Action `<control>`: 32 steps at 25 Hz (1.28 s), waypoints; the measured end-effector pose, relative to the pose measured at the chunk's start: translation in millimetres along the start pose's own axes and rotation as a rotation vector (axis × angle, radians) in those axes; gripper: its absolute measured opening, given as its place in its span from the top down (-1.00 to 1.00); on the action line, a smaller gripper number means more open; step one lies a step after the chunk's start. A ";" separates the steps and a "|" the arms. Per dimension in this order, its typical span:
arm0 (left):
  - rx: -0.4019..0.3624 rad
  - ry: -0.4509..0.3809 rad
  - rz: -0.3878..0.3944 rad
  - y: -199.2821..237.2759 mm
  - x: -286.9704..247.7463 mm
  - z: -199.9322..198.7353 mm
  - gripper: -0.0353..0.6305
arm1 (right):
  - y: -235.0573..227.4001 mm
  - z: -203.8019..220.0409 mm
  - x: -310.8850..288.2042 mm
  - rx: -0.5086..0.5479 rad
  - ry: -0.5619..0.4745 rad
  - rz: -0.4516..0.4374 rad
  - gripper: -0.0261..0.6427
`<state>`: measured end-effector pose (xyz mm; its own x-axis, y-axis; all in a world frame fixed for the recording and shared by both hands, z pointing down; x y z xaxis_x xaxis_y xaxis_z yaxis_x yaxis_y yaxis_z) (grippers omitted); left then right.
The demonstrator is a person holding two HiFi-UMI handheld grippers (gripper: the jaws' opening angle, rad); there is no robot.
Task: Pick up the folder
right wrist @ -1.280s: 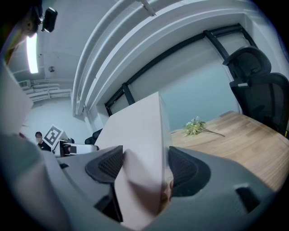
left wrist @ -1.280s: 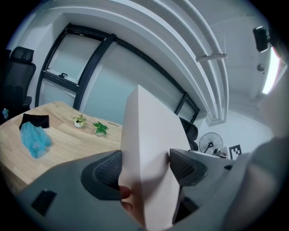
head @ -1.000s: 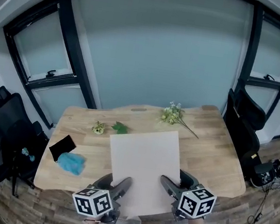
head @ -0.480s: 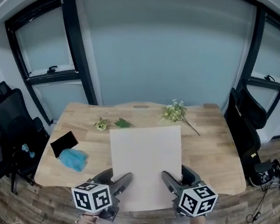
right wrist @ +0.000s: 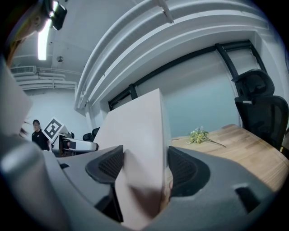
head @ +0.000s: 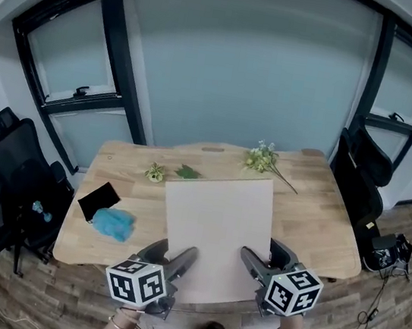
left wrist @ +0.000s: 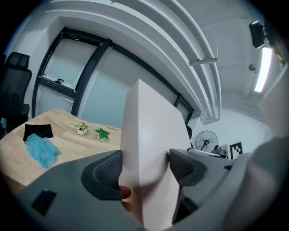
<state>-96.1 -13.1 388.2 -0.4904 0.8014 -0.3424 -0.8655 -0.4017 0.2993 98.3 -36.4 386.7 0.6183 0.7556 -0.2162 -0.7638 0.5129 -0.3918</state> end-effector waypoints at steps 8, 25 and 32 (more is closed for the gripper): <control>0.007 -0.012 -0.007 2.8 24.6 6.4 -0.08 | 22.2 7.4 7.4 0.023 0.002 -0.008 -0.01; 0.000 -0.024 0.022 -4.6 73.5 23.9 -0.08 | 65.2 27.3 41.4 0.055 -0.008 0.022 0.00; 0.000 -0.024 0.037 -3.9 90.0 31.7 -0.07 | 80.7 35.8 50.0 0.077 -0.003 0.038 0.00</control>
<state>-133.6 74.7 384.5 -0.5199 0.7960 -0.3099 -0.8466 -0.4317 0.3113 61.0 57.3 376.2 0.5880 0.7763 -0.2272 -0.7989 0.5133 -0.3135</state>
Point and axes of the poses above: the fingertips, and each gripper's own axes: x backward along the fingers, y to its left, z out of its underside, the point moved 2 cm from there along x, backward along the fingers, and after that the axes turned 7 degrees about -x, right-handed, at the moved point
